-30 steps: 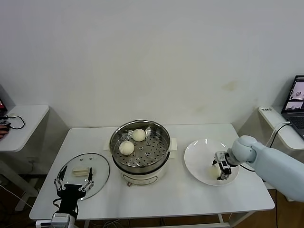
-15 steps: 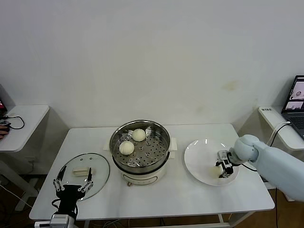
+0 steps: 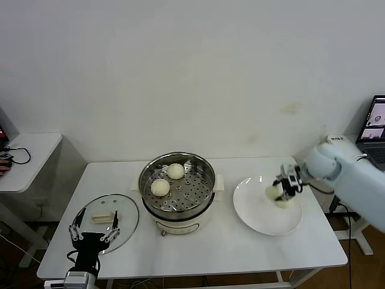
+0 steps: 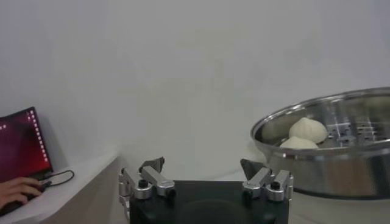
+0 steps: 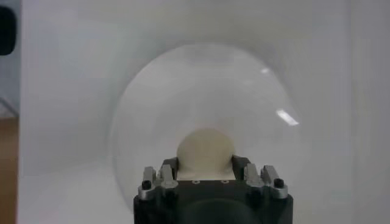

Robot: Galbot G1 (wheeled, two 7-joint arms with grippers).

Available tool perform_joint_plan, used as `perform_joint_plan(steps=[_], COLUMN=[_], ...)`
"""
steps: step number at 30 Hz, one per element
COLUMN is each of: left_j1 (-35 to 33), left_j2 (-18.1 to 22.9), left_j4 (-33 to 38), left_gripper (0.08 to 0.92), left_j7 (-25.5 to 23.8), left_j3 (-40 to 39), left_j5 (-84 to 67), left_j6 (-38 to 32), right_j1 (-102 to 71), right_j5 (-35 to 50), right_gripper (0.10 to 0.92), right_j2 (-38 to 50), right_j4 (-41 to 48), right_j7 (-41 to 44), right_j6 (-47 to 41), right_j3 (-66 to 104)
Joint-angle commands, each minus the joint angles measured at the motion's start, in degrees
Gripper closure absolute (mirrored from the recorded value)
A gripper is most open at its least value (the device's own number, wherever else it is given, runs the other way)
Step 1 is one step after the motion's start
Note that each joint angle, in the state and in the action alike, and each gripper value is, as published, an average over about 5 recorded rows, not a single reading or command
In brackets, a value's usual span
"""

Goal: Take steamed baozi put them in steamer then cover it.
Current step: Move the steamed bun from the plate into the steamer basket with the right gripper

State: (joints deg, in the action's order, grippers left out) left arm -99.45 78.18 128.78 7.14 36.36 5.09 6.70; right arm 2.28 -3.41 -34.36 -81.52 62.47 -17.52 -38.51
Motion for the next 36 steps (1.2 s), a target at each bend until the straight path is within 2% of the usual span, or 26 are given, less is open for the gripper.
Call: perform_joint_plan(steps=[1,12,20,36], left_j1=[-0.4,-0.4,-0.6,0.0], left_j2=[0.1,0.6,0.5,0.6], left_j4=[0.8,1.2,1.4,1.1], left_gripper=[0.177,0.177,0.177,0.177], left_j7=[0.0,0.0,0.0,-0.1], left_j3=[0.0,0.4,1.5,2.9], left_j5=[0.1,0.4,0.0,-0.6], left_j6=[0.0,0.0,0.0,0.1], right_j1=[24.0,33.9,31.5,22.1], right_j5=[11.0,19.6,20.7,-1.7], right_gripper=[0.465,0.457,0.457,0.465], right_j2=[-5.0,-20.3,-29.0,-35.1], right_j4=[-1.6,-4.8,-3.8,0.6], right_j7=[-0.2,-6.7,-10.4,-9.8], right_j6=[-0.8,-1.2,2.4,20.6], right_j3=[-10.4,-20.7,-26.9,-33.1])
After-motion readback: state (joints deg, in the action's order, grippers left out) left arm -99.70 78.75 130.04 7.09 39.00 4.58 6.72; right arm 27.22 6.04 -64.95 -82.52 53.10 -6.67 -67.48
